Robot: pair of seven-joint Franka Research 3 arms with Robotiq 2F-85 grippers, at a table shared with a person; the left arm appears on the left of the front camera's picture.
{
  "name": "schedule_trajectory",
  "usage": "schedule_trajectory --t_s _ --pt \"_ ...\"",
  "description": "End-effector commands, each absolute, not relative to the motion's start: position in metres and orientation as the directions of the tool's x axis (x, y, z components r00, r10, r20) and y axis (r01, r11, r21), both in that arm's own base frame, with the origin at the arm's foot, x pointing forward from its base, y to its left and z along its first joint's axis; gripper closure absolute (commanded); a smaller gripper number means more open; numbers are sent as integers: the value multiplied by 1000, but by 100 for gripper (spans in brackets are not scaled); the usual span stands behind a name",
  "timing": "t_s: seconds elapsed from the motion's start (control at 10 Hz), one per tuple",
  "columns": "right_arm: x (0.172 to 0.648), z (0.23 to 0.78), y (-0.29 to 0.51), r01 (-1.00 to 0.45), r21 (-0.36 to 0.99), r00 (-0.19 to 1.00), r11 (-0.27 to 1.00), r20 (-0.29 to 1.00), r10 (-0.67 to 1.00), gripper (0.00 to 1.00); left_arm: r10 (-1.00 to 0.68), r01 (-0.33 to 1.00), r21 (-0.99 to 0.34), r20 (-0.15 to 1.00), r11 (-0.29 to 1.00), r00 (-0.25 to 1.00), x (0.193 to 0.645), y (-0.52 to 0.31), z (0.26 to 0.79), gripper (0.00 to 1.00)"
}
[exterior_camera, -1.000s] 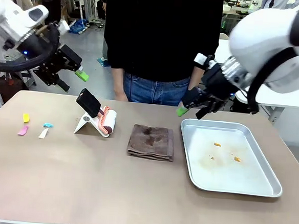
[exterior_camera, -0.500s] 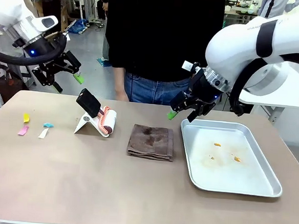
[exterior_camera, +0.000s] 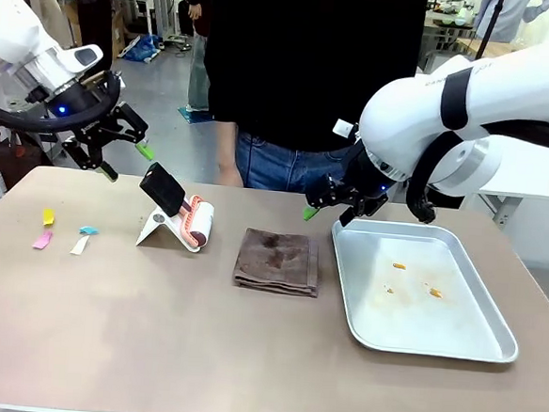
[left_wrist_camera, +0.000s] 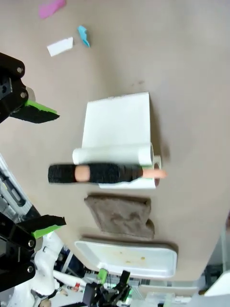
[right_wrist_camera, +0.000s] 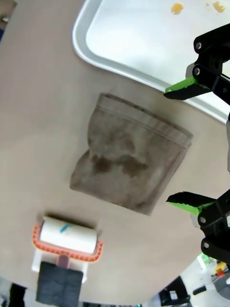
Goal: Clean the surface of the table.
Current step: Hold the Lint Roller with your left hand and the towel with your right hand.
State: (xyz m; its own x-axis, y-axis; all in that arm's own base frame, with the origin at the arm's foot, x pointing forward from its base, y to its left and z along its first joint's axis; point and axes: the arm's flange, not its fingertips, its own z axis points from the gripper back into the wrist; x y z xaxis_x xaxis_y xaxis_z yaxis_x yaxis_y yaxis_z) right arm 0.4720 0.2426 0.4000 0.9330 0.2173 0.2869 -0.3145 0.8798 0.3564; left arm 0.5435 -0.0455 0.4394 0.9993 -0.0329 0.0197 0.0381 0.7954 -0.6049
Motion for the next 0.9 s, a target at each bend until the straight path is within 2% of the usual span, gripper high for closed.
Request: schedule_trajectory --t_s 0.0,0.4,0.5,0.8 --pt "472 402 243 -317 358 933 878 286 219 0 -31 30 -575 8 818 999 544 -39 438 0" --pt "472 401 243 -315 357 933 879 287 218 0 -37 39 -589 15 807 999 544 -42 437 0" --pt "474 400 255 -272 276 949 922 238 209 0 -21 28 -590 20 807 1000 539 -50 437 0" --pt "481 394 291 -208 177 969 962 174 177 0 10 -4 -568 7 823 1000 529 -69 443 0"
